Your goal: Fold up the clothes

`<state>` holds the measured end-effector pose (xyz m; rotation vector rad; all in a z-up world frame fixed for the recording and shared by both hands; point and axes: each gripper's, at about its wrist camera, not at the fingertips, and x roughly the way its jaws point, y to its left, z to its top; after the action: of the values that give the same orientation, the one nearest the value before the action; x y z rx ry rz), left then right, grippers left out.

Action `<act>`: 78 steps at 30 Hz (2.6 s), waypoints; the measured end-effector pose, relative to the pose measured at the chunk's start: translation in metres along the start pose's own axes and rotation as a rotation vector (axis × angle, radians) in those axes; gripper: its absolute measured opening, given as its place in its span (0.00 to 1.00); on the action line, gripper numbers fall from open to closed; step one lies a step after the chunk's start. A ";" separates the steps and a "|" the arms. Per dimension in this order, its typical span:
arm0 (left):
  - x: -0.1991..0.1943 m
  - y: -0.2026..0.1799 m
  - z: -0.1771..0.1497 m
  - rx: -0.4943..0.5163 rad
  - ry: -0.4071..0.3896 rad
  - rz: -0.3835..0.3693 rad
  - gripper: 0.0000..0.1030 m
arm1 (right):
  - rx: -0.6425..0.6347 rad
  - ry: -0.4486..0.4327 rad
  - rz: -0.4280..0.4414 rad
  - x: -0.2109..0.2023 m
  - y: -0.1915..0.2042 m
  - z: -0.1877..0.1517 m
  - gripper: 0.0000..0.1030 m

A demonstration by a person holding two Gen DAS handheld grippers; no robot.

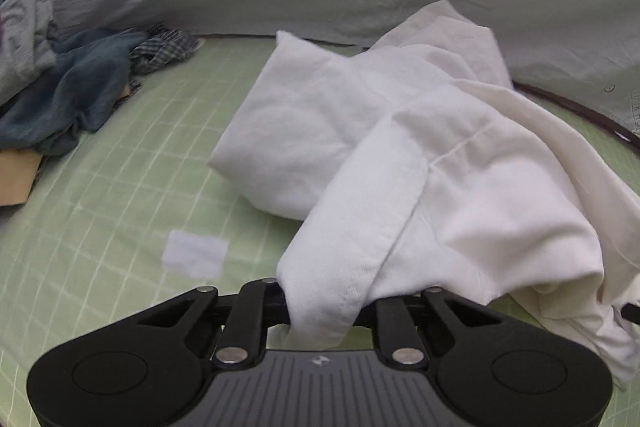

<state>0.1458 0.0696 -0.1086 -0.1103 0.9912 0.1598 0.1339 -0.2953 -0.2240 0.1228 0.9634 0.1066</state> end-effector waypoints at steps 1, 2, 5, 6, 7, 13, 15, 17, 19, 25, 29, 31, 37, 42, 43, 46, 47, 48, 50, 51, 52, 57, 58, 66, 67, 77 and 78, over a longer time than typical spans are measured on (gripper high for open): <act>-0.004 0.005 -0.009 0.000 0.008 0.004 0.16 | 0.008 0.011 0.000 -0.011 -0.001 -0.017 0.09; -0.007 0.009 -0.016 0.001 0.015 0.002 0.16 | 0.021 0.018 0.001 -0.020 -0.001 -0.031 0.09; -0.016 0.019 -0.037 0.004 0.035 -0.002 0.16 | 0.064 0.016 -0.004 -0.039 0.000 -0.055 0.10; -0.019 0.021 -0.043 0.008 0.039 -0.004 0.16 | 0.079 0.008 -0.009 -0.044 0.000 -0.058 0.10; -0.024 0.020 -0.046 0.020 0.035 -0.008 0.17 | 0.090 -0.006 -0.017 -0.048 -0.001 -0.056 0.11; -0.041 0.024 -0.044 0.017 0.004 -0.038 0.24 | 0.182 -0.128 -0.079 -0.061 -0.012 -0.021 0.28; -0.046 0.032 -0.040 -0.020 -0.008 -0.058 0.27 | 0.236 -0.190 -0.089 -0.065 -0.018 -0.006 0.47; -0.050 0.040 -0.034 -0.047 -0.020 -0.078 0.31 | 0.255 -0.215 -0.086 -0.059 -0.021 0.012 0.56; -0.052 0.048 -0.028 -0.071 -0.021 -0.100 0.35 | 0.263 -0.228 -0.080 -0.050 -0.023 0.030 0.63; -0.037 0.077 -0.010 -0.183 0.001 -0.163 0.39 | 0.231 -0.232 -0.033 -0.017 -0.017 0.072 0.74; -0.034 0.087 0.000 -0.234 -0.010 -0.175 0.39 | 0.209 -0.184 -0.059 0.012 -0.011 0.089 0.77; -0.037 0.089 0.003 -0.244 -0.017 -0.179 0.40 | 0.223 -0.145 -0.057 0.025 -0.011 0.094 0.77; -0.038 0.115 -0.005 -0.298 0.005 -0.165 0.49 | 0.222 -0.101 -0.076 0.047 -0.009 0.097 0.78; -0.038 0.123 -0.004 -0.342 0.000 -0.140 0.50 | 0.259 -0.068 -0.078 0.059 -0.014 0.097 0.78; -0.038 0.123 -0.004 -0.354 -0.007 -0.140 0.50 | 0.257 -0.068 -0.078 0.060 -0.014 0.099 0.78; -0.036 0.132 -0.008 -0.504 -0.026 -0.172 0.50 | 0.248 -0.078 -0.075 0.060 -0.015 0.106 0.79; -0.034 0.136 -0.011 -0.575 -0.031 -0.191 0.50 | 0.248 -0.081 -0.074 0.061 -0.015 0.108 0.79; -0.033 0.140 -0.014 -0.636 -0.035 -0.207 0.50 | 0.247 -0.083 -0.073 0.061 -0.015 0.111 0.79; -0.032 0.143 -0.019 -0.706 -0.042 -0.227 0.50 | 0.241 -0.085 -0.072 0.063 -0.015 0.116 0.79; -0.032 0.143 -0.020 -0.713 -0.043 -0.225 0.50 | 0.237 -0.085 -0.072 0.064 -0.015 0.118 0.79; -0.033 0.143 -0.021 -0.720 -0.044 -0.223 0.50 | 0.232 -0.084 -0.072 0.065 -0.014 0.121 0.79; -0.039 0.157 -0.031 -0.825 -0.081 -0.245 0.52 | 0.204 -0.074 -0.073 0.070 -0.008 0.127 0.79; -0.041 0.162 -0.033 -0.868 -0.103 -0.258 0.59 | 0.200 -0.071 -0.072 0.070 -0.007 0.127 0.79; -0.018 0.180 -0.045 -0.989 -0.030 -0.347 0.69 | 0.200 -0.041 -0.081 0.075 -0.001 0.123 0.79; -0.012 0.179 -0.047 -0.989 -0.001 -0.353 0.69 | 0.199 -0.041 -0.085 0.074 0.000 0.123 0.79; 0.044 0.164 -0.074 -1.275 0.100 -0.607 0.78 | 0.266 -0.006 -0.095 0.088 -0.013 0.130 0.80; 0.049 0.161 -0.071 -1.270 0.113 -0.618 0.78 | 0.267 0.002 -0.094 0.092 -0.014 0.132 0.80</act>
<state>0.0845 0.2203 -0.1914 -1.5783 0.7930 0.1925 0.2949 -0.3031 -0.2267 0.3228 0.9807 -0.1092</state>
